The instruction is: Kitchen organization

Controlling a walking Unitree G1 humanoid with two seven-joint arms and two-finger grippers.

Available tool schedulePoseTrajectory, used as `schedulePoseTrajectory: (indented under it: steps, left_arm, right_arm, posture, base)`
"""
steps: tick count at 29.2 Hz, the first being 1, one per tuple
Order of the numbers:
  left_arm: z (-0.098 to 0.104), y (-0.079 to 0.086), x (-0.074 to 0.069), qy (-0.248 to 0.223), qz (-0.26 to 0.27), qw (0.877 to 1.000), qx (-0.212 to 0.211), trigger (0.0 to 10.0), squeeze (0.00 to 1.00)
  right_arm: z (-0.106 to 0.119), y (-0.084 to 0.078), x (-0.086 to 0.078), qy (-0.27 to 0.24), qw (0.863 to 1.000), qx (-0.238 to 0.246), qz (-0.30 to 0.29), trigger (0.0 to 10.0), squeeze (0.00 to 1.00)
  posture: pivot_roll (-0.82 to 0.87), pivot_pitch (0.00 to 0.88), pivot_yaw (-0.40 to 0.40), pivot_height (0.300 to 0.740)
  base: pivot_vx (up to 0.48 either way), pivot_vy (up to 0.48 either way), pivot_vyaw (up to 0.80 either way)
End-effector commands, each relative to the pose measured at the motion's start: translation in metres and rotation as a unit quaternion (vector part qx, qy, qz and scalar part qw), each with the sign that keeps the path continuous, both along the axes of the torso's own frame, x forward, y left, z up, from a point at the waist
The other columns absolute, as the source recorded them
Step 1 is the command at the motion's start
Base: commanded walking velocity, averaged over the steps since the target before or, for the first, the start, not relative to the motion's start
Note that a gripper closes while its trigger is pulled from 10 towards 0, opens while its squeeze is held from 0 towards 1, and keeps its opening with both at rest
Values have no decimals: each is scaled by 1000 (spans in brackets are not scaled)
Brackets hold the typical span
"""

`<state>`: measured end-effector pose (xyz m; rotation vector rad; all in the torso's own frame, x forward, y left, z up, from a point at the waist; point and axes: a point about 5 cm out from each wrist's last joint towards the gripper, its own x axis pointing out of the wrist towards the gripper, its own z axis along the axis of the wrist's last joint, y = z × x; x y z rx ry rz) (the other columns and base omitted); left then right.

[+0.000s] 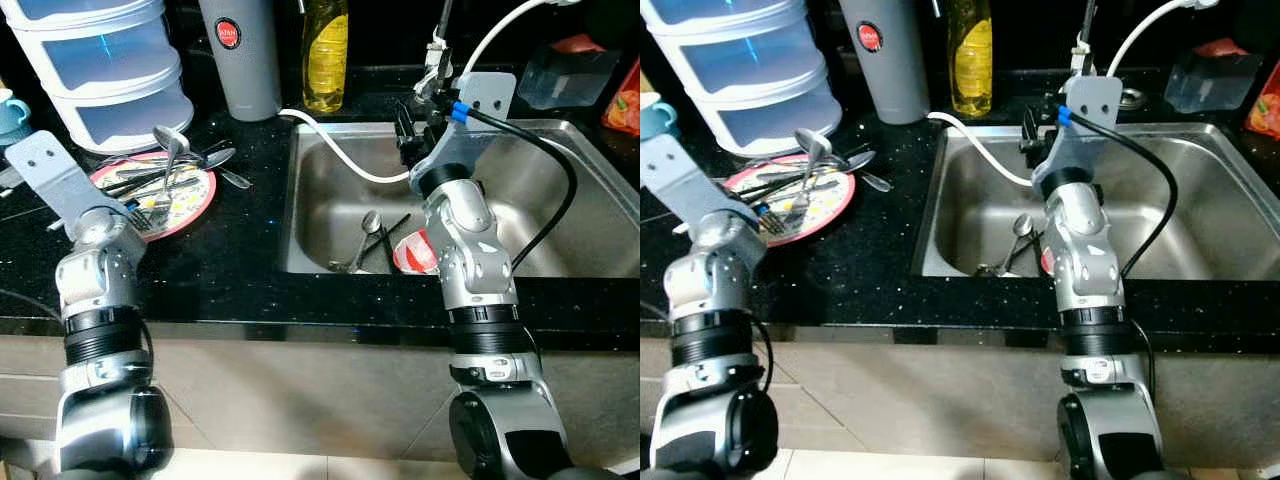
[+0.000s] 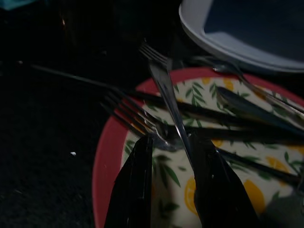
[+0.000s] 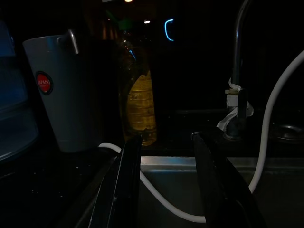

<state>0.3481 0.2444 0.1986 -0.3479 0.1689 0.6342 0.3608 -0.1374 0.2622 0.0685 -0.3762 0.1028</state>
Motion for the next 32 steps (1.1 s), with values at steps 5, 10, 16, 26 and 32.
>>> schedulePoseTrajectory:
  steps: [5,10,16,26,32]
  left_arm:
    - [5,-5,3,-12,-17,1000,0,10000,1000]
    - [5,-7,4,-9,-18,1000,4,10000,1000]
    - [-8,-12,6,18,-31,999,-28,10000,0]
    - [-34,-16,8,80,-56,995,-25,8353,0]
    - [-37,-17,8,79,-66,994,-35,0,0]
  right_arm:
    - [0,3,1,-1,1000,0,6,10000,0]
    - [-1,3,1,0,1000,0,6,10000,0]
    - [-1,2,0,0,1000,0,3,10000,0]
    - [0,2,0,-1,1000,1,1,10000,0]
    - [0,1,0,-1,1000,0,0,10000,0]
  posture:
    - [-21,0,67,740]
    - [-22,0,67,740]
    - [-28,0,71,740]
    - [-30,0,73,740]
    - [-32,0,72,740]
  base:
    - [0,0,0]
    - [0,0,0]
    - [0,0,0]
    - [0,0,0]
    - [0,0,0]
